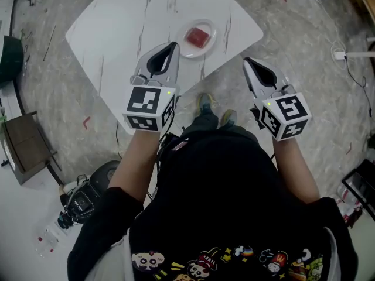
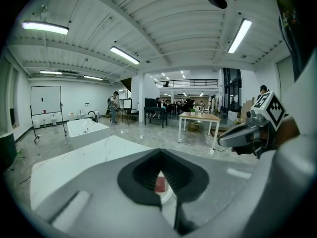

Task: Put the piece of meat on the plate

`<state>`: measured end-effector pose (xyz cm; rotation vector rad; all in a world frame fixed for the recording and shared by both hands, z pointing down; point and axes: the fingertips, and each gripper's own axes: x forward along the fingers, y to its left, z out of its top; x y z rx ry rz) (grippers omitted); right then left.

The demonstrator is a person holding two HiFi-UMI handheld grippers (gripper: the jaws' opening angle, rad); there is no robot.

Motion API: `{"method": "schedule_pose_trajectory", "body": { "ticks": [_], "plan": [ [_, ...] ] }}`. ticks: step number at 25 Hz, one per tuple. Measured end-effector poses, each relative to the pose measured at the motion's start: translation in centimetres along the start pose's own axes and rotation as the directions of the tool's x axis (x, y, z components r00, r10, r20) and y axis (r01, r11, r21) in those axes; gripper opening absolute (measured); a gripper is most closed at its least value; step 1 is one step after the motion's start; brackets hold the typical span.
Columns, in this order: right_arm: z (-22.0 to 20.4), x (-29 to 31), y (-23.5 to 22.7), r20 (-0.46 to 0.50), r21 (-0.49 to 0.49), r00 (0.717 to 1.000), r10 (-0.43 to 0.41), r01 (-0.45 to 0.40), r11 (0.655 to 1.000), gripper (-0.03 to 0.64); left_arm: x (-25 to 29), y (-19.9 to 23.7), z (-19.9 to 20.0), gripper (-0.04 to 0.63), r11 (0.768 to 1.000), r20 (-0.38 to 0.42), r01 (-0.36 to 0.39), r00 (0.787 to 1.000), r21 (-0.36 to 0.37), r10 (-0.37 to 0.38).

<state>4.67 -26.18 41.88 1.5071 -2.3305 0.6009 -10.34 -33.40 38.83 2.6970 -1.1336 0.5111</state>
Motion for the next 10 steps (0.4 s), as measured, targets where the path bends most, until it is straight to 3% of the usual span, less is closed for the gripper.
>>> {"method": "schedule_pose_trajectory", "body": {
  "ticks": [10],
  "plan": [
    [1.7, -0.5, 0.9, 0.037, -0.044, 0.999, 0.019, -0.017, 0.999, 0.021, -2.5, -2.0, -0.1, 0.0, 0.999, 0.034, 0.016, 0.999, -0.05, -0.015]
  ]
}}
